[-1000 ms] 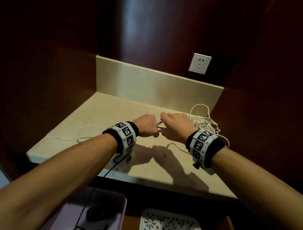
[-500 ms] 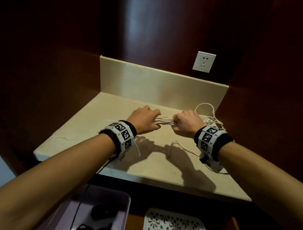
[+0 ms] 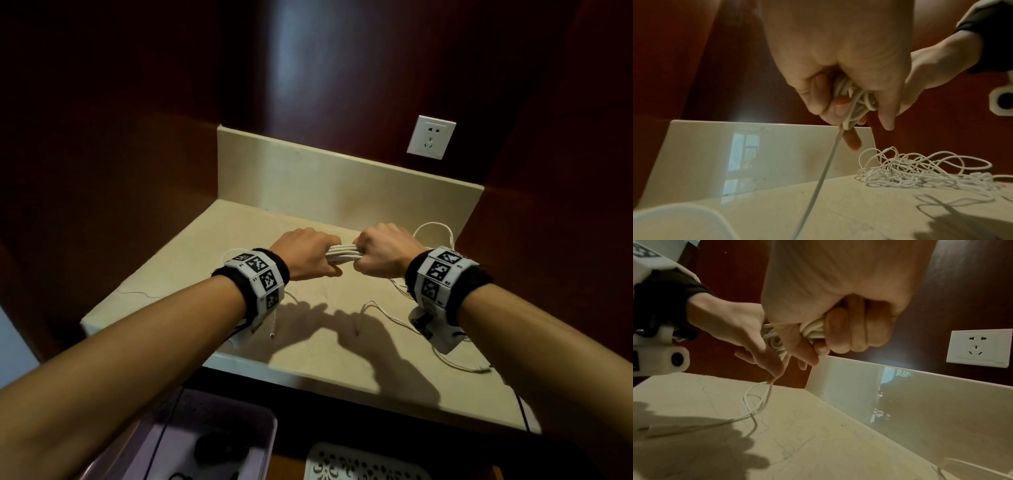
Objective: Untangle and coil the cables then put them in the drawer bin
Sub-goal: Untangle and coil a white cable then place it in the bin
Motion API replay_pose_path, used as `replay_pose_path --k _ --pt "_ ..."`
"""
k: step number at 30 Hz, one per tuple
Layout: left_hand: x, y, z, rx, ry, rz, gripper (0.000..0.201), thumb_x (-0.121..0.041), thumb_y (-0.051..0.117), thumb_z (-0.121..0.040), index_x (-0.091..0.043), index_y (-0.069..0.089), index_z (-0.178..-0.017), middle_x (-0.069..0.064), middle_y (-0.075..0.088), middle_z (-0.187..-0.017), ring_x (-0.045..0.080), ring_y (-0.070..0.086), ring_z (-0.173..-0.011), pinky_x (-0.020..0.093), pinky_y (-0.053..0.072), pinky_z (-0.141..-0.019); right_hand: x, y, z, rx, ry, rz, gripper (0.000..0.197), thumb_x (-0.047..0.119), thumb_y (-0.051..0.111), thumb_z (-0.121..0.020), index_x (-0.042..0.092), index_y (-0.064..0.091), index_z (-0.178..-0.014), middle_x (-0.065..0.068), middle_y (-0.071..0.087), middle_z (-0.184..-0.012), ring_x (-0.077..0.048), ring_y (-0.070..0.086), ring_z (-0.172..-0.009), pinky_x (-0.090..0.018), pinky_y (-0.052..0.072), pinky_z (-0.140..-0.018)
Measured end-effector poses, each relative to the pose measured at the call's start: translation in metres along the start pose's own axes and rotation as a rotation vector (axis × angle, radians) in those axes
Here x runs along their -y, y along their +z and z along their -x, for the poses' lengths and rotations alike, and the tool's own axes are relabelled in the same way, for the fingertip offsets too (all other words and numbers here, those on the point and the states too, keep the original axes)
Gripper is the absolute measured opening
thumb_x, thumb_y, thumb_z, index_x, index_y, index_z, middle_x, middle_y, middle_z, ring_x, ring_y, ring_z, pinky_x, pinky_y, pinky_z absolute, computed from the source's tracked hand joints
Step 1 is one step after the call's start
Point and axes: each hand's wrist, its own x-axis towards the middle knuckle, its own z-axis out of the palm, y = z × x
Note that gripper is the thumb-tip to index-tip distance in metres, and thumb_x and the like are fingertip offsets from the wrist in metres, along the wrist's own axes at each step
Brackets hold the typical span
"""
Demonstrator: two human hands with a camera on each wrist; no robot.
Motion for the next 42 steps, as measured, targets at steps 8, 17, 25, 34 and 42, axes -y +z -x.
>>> replay_pose_path --k 8,17,25,34,42 --pt "-0.003 0.003 0.002 0.002 -0.038 0.234 0.006 -0.026 0.065 -0.081 -0.024 0.060 -0.079 0.005 0.065 -0.079 0.026 0.058 -0.075 0.034 0.045 -0.066 -0.005 0.003 0.000 -0.055 -0.012 -0.096 0.011 0.022 0.056 -0.081 0.020 0.066 -0.078 -0.002 0.054 -0.059 -0.020 0.047 -0.055 -0.026 0.036 -0.050" --pt "-0.014 0.009 -0.005 0.013 0.013 0.212 0.017 -0.033 0.063 -0.088 -0.019 0.063 -0.097 0.006 0.066 -0.088 0.025 0.059 -0.080 0.034 0.044 -0.069 -0.018 0.011 0.009 -0.080 0.024 -0.064 0.012 0.022 0.053 -0.083 0.023 0.061 -0.075 -0.001 0.053 -0.059 -0.025 0.052 -0.061 -0.028 0.037 -0.056" --pt "-0.022 0.011 -0.010 0.052 0.117 0.116 0.038 -0.044 0.057 -0.093 -0.015 0.051 -0.117 0.011 0.065 -0.099 0.027 0.056 -0.084 0.036 0.044 -0.070 -0.034 0.007 0.009 -0.015 0.032 -0.096 0.009 0.020 0.055 -0.080 0.022 0.061 -0.073 -0.005 0.058 -0.064 -0.025 0.055 -0.064 -0.034 0.047 -0.060" --pt "-0.022 0.000 -0.014 0.089 0.066 0.191 0.006 -0.025 0.059 -0.090 -0.021 0.056 -0.091 -0.008 0.054 -0.070 0.018 0.051 -0.072 0.030 0.037 -0.063 -0.035 0.012 0.006 -0.070 0.027 -0.194 0.005 0.026 0.063 -0.080 0.024 0.063 -0.084 -0.002 0.062 -0.073 -0.023 0.057 -0.070 -0.034 0.047 -0.062" --pt "-0.007 -0.003 -0.011 0.088 -0.002 0.295 0.005 -0.018 0.056 -0.089 -0.018 0.053 -0.085 -0.003 0.057 -0.066 0.016 0.054 -0.063 0.025 0.039 -0.057 -0.027 0.035 -0.003 -0.211 0.145 -0.829 0.078 0.022 0.084 -0.072 0.020 0.036 -0.133 0.000 0.062 -0.107 -0.020 0.060 -0.091 -0.035 0.052 -0.078"
